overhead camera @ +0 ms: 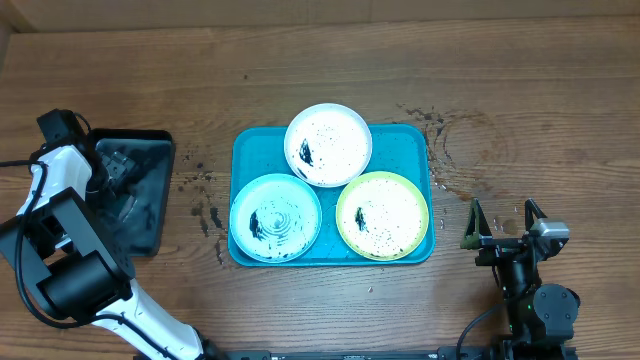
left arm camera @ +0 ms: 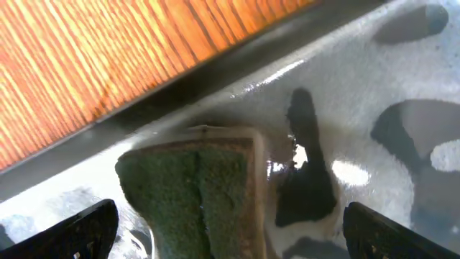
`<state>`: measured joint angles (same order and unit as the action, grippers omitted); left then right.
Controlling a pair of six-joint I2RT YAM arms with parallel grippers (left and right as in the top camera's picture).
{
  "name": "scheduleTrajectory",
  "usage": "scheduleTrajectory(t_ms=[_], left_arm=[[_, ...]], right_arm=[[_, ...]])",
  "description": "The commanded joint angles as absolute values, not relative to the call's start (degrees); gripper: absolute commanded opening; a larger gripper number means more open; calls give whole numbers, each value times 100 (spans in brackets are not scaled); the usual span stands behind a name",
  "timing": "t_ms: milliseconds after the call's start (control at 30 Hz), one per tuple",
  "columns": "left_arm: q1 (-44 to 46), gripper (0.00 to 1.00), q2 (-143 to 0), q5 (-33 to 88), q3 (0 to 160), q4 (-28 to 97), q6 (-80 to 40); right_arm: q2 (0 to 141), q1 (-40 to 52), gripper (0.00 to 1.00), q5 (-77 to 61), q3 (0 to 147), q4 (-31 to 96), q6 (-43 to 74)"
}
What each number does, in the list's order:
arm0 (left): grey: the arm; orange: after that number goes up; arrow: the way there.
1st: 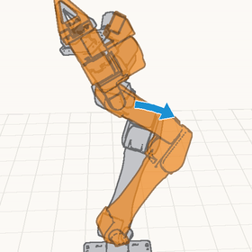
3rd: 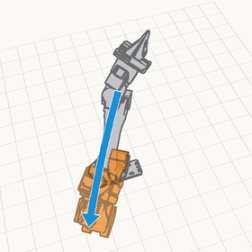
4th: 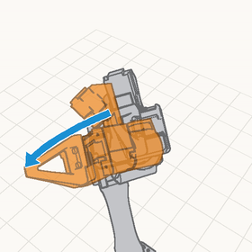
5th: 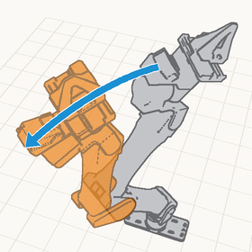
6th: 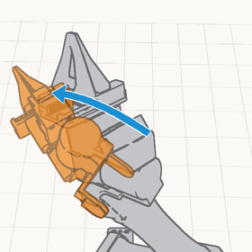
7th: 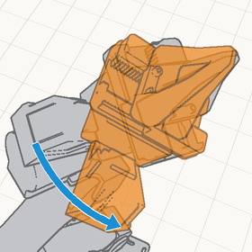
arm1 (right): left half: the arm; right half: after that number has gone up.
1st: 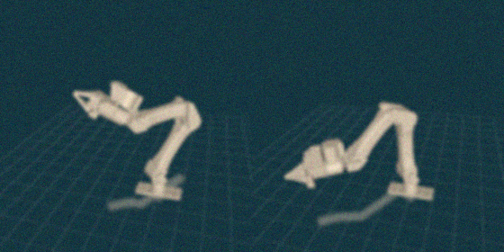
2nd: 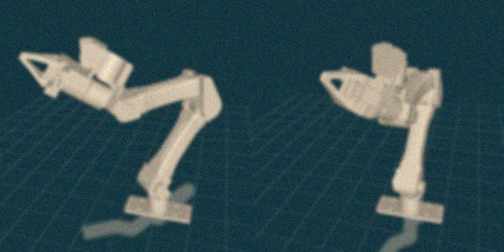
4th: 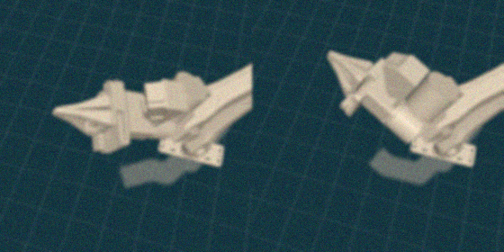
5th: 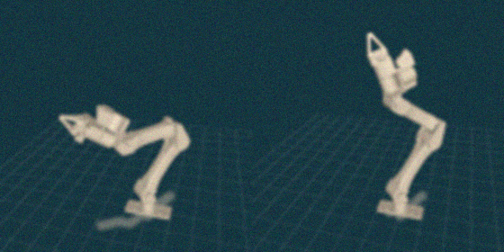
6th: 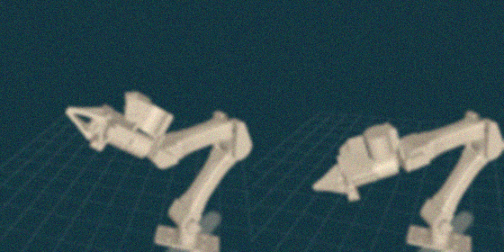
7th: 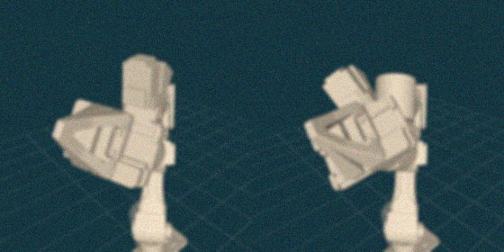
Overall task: Clean dirty plates on tray and stack at the side
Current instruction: 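Dip and swish the held sponge in the soapy water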
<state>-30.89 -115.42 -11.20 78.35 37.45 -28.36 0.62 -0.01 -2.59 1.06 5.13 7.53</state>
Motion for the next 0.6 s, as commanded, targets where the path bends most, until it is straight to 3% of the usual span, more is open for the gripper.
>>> scheduleTrajectory(t_ms=[0,367,467,567], left_arm=[[-3122,100,-11662,-1354,7802,3719,-2829],[-3124,92,-12254,-1400,7778,3430,-2722],[-3124,74,-12333,-1398,7778,3376,-2655],[-3124,27,-12331,-1398,7778,3380,-2652]], right_arm=[[16,-12,100,-242,47,469,794],[16,-12,100,-242,47,469,794],[16,-12,100,-242,49,469,792],[16,-12,100,-242,49,469,794]])
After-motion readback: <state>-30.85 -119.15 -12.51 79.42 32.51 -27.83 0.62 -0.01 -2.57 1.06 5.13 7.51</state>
